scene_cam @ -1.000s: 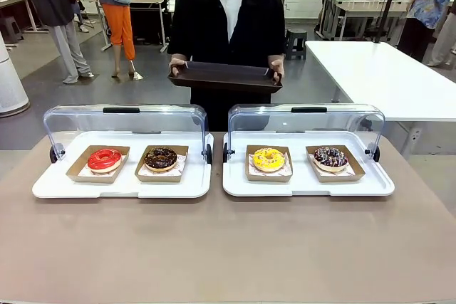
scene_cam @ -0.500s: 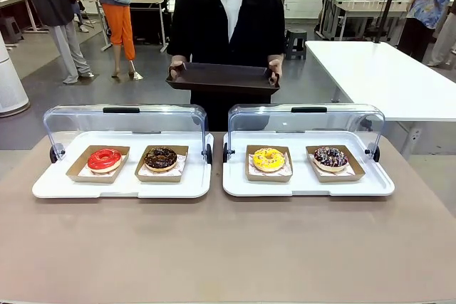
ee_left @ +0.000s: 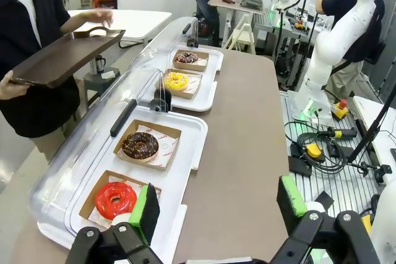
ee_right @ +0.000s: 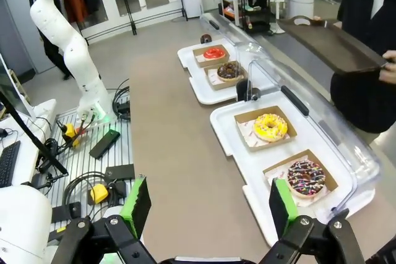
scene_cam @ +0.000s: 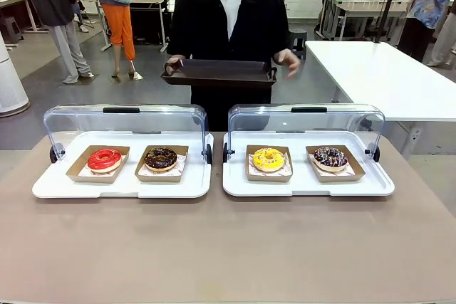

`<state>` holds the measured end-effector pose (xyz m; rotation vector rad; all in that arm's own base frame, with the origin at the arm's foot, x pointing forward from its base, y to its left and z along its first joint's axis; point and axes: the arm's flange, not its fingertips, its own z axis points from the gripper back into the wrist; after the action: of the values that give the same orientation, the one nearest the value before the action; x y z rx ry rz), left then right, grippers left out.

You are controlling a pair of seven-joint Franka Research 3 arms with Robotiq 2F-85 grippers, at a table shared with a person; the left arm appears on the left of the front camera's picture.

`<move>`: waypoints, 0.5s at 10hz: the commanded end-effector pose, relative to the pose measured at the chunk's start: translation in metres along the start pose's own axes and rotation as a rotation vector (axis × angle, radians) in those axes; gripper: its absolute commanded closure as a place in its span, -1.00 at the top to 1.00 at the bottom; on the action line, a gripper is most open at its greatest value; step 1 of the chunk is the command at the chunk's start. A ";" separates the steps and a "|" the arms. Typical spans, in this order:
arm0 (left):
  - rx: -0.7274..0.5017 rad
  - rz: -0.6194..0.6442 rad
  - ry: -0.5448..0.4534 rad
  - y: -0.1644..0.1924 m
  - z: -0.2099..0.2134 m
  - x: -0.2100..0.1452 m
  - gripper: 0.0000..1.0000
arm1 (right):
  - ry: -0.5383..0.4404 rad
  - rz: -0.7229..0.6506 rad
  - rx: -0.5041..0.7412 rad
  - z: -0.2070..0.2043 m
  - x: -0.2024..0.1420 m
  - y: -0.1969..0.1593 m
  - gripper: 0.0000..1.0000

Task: Provide the desired donut to the person.
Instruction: Pick up and lift the Paper togo box containing the Donut pointed at by the person.

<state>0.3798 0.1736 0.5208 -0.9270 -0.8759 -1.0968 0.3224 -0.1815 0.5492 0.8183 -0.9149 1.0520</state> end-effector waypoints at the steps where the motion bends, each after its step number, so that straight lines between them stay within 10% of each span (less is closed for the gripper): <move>1: -0.004 -0.007 -0.015 -0.001 0.001 0.000 1.00 | -0.032 0.021 0.002 0.000 0.002 -0.003 1.00; 5: -0.004 -0.007 -0.015 -0.001 0.001 0.000 1.00 | -0.032 0.021 0.002 0.000 0.002 -0.003 1.00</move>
<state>0.3797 0.1737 0.5208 -0.9267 -0.8758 -1.0964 0.3218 -0.1818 0.5492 0.8186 -0.9157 1.0525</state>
